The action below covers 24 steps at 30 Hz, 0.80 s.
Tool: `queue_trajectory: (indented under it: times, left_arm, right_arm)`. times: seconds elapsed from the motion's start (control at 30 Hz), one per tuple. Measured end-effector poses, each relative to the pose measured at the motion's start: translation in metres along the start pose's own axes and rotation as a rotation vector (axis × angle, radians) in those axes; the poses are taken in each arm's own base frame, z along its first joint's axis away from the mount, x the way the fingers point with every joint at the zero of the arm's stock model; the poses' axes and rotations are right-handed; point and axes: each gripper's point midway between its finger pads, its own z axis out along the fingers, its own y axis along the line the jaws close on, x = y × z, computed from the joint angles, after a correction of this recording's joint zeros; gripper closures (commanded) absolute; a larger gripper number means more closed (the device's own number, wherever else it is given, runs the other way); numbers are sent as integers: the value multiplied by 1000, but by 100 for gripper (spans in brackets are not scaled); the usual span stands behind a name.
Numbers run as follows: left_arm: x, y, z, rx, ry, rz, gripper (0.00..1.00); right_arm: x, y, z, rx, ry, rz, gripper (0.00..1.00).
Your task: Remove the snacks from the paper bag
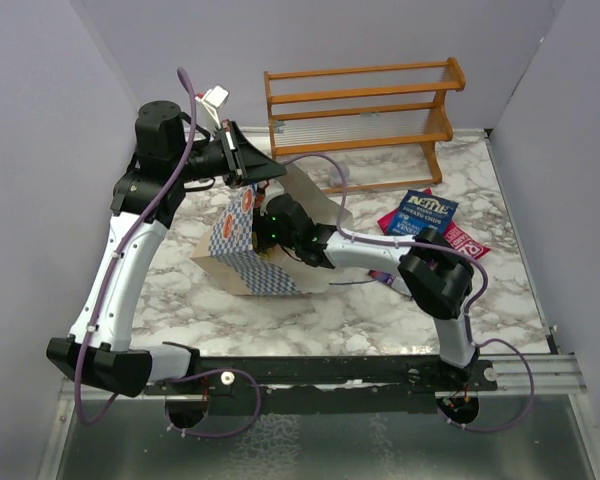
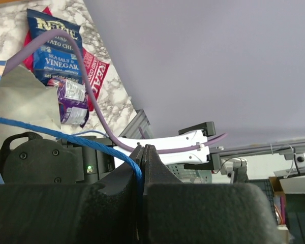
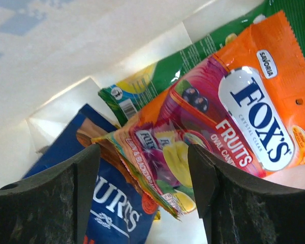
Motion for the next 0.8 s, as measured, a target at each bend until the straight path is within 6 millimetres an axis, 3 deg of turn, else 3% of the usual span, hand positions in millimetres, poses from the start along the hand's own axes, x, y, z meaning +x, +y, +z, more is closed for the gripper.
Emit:
queue_trajectory:
  times: [0.1, 0.17, 0.2, 0.4, 0.53, 0.7, 0.8]
  left_arm:
    - [4, 7, 0, -22, 2, -14, 100]
    - [5, 10, 0, -25, 6, -22, 100]
    - [7, 11, 1, -23, 12, -28, 100]
    - [11, 8, 0, -1, 38, -41, 100]
    - [13, 4, 2, 10, 44, -49, 100]
    - [12, 3, 2, 11, 38, -54, 100]
    - [12, 3, 3, 11, 39, -54, 100]
  right_arm:
    - [12, -5, -2, 11, 22, 18, 17]
    - [16, -7, -2, 14, 29, 26, 1]
    - [16, -7, -2, 17, 28, 35, 0]
    - [-2, -4, 3, 46, -21, 122, 1]
    - [-21, -2, 22, 102, -60, 220, 0]
    - [-17, -12, 41, 176, -65, 284, 6]
    - [-7, -18, 47, 199, -53, 289, 16]
